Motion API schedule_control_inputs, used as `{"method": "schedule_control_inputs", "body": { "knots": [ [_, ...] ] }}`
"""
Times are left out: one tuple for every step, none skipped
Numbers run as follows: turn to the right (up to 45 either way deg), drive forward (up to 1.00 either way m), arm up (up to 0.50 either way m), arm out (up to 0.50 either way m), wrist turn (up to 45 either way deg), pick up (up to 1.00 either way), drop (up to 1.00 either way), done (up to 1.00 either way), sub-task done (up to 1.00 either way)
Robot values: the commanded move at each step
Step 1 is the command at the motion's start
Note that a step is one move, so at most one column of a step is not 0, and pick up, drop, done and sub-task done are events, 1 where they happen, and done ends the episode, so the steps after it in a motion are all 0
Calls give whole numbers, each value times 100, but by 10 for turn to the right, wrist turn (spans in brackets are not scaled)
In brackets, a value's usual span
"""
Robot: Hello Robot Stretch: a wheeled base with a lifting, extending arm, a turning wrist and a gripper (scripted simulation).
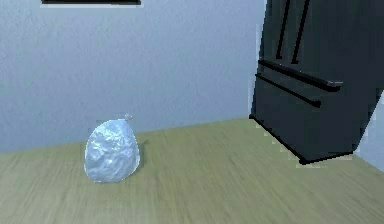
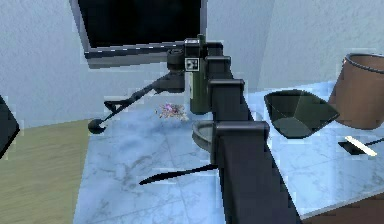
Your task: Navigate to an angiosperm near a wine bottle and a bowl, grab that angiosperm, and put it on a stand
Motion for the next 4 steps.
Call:
{"method": "schedule_control_inputs", "body": {
  "knots": [
    [0,0,0,0,450,0,0,0,0],
    [0,0,0,0,420,0,0,0,0],
    [0,0,-14,0,0,0,0,0,0],
    [0,0,0,0,0,100,0,0,0]
  ]
}}
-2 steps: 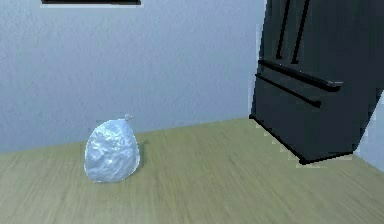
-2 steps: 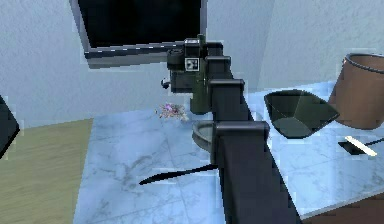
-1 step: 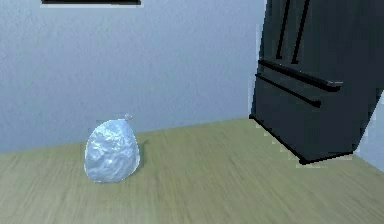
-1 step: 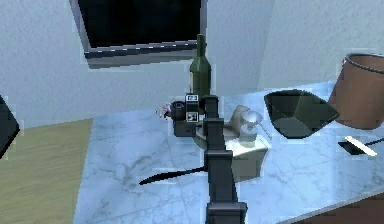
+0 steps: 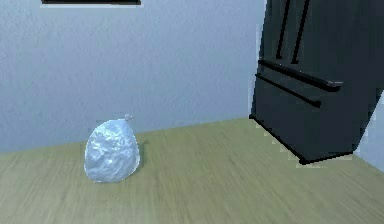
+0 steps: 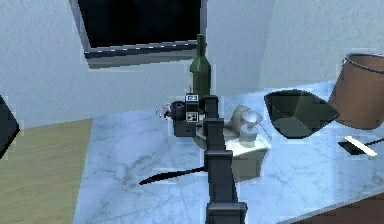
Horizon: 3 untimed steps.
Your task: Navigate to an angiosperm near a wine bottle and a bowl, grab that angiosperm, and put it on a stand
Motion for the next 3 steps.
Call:
{"method": "schedule_control_inputs", "body": {
  "knots": [
    [0,0,10,0,0,0,0,0,0],
    [0,0,4,0,0,0,0,0,0],
    [0,0,0,0,-450,0,0,0,0]
  ]
}}
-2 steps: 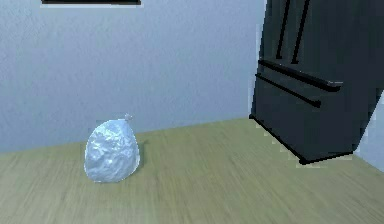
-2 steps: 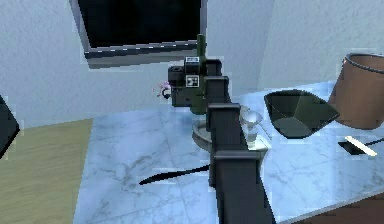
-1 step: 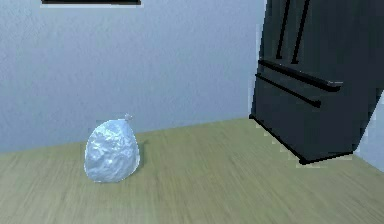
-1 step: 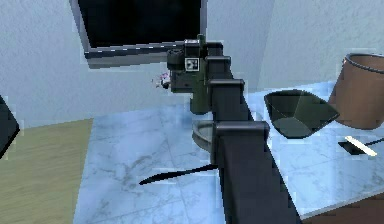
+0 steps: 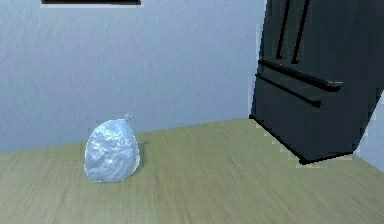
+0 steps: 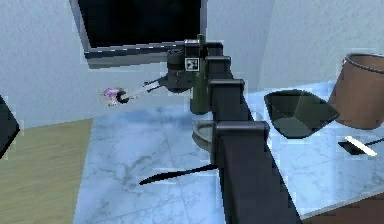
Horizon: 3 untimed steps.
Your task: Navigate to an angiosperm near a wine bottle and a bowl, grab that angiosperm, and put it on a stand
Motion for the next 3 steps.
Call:
{"method": "schedule_control_inputs", "body": {
  "knots": [
    [0,0,0,0,-450,0,0,0,0],
    [0,0,0,0,-360,0,0,0,0],
    [0,0,0,-34,0,0,0,0,0]
  ]
}}
